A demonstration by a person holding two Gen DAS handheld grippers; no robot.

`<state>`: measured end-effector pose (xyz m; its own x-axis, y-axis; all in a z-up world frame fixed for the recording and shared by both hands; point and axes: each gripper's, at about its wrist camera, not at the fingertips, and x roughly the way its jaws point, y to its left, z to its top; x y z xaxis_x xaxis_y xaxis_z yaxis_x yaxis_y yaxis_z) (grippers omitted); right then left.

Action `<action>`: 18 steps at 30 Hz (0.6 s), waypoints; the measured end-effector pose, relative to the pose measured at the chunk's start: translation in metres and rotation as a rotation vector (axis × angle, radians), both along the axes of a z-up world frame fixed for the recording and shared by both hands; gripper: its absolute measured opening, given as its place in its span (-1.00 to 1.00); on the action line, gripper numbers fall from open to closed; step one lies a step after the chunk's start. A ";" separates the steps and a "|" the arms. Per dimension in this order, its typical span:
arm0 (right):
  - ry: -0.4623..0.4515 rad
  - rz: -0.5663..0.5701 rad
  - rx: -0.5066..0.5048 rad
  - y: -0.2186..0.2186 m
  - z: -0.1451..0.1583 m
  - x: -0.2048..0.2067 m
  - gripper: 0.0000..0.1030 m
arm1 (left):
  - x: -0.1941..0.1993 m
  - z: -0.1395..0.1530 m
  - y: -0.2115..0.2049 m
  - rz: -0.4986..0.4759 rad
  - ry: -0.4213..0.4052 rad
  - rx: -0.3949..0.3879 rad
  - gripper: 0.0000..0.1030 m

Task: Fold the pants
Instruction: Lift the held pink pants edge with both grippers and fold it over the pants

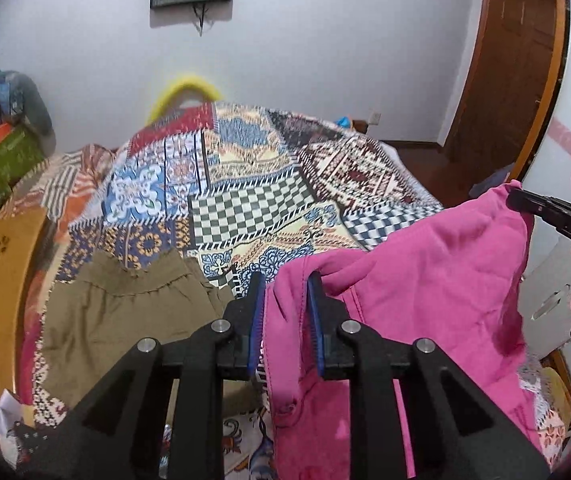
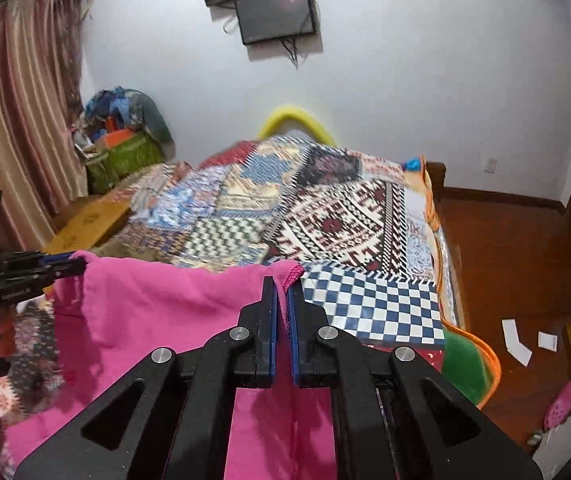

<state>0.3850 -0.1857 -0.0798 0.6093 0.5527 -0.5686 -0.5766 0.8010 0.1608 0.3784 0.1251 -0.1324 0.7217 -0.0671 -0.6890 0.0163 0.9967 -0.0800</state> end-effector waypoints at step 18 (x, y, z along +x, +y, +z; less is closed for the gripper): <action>0.026 0.029 0.125 -0.041 0.027 -0.116 -0.91 | -0.121 0.050 -0.023 -0.048 -0.058 0.016 -0.63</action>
